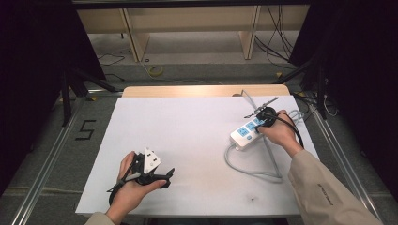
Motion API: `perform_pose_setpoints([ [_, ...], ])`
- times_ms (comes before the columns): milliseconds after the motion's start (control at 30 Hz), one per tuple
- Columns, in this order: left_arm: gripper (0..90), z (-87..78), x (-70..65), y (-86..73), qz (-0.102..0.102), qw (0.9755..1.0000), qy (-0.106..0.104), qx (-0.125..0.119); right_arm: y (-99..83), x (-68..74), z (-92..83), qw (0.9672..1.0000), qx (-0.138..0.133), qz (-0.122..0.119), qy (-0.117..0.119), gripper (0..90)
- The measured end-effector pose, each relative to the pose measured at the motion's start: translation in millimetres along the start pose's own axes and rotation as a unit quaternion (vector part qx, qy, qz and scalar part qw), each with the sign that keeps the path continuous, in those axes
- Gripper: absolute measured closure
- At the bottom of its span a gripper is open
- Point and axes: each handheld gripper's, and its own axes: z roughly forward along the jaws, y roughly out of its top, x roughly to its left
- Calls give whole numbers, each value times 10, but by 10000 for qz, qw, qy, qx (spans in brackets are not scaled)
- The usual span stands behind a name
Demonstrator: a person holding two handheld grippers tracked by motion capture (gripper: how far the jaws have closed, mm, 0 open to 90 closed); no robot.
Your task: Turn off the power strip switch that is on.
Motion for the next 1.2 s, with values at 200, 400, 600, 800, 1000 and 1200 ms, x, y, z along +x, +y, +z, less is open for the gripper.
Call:
perform_pose_setpoints([
  [200,89,1,1,0,12,10000,-7,7,-13,-10,0,10000,-38,66,31,900],
  [400,90,3,3,-2,4,10000,-11,10,-22,-20,2,9999,-83,81,60,900],
  [600,90,5,3,-3,-1,10000,-16,10,-28,6,3,9999,-135,42,-27,900],
  [800,90,5,6,-4,-5,10000,-16,15,-49,-3,2,9997,-213,94,9,900],
  [1000,90,11,2,-5,-30,10000,-11,-1,-82,5,1,9994,-335,92,-15,900],
  [1200,89,11,4,-5,-32,10000,-4,14,-107,13,1,9990,-426,83,-53,900],
])
